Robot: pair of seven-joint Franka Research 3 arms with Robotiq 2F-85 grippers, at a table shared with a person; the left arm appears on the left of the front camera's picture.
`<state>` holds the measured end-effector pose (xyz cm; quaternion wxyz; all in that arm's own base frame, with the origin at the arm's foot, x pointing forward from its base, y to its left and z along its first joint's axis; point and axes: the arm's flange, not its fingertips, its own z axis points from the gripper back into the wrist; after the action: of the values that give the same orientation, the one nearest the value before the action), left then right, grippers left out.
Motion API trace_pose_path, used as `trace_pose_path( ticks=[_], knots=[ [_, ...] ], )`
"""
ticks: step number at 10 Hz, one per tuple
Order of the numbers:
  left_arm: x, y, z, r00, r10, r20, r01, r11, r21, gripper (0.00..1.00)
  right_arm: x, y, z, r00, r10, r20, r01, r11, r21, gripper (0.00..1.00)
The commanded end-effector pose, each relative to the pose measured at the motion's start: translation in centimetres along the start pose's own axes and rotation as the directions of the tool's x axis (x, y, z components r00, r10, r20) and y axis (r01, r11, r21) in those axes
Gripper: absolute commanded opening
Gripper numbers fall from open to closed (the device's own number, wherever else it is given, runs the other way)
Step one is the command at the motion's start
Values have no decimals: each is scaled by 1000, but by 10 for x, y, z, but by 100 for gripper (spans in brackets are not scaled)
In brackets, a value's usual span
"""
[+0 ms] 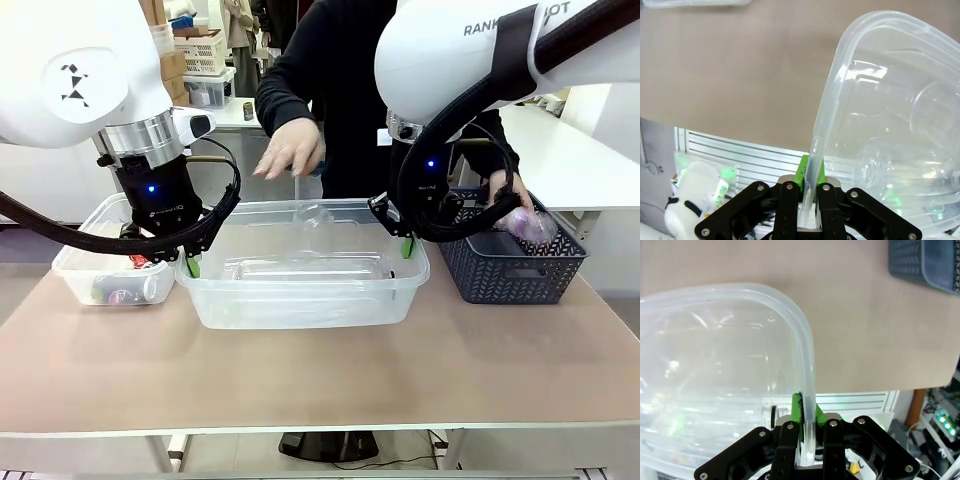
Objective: Sort the waste into each basket.
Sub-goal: Offer the picked Organizing box to the human.
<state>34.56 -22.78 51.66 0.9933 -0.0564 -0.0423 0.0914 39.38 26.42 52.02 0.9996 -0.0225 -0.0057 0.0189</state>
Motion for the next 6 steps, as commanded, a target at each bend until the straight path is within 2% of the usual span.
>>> trace_pose_path(
  ticks=[1, 6],
  knots=[
    [3, 5, 6, 1000, 8, 16, -8, 1000, 4, 6, -2, -1, -1, 1000, -6, -4, 6, 1000, 1, 5],
    [3, 5, 6, 1000, 8, 16, -8, 1000, 4, 6, -2, -1, -1, 1000, -6, -4, 6, 1000, 1, 5]
  ],
)
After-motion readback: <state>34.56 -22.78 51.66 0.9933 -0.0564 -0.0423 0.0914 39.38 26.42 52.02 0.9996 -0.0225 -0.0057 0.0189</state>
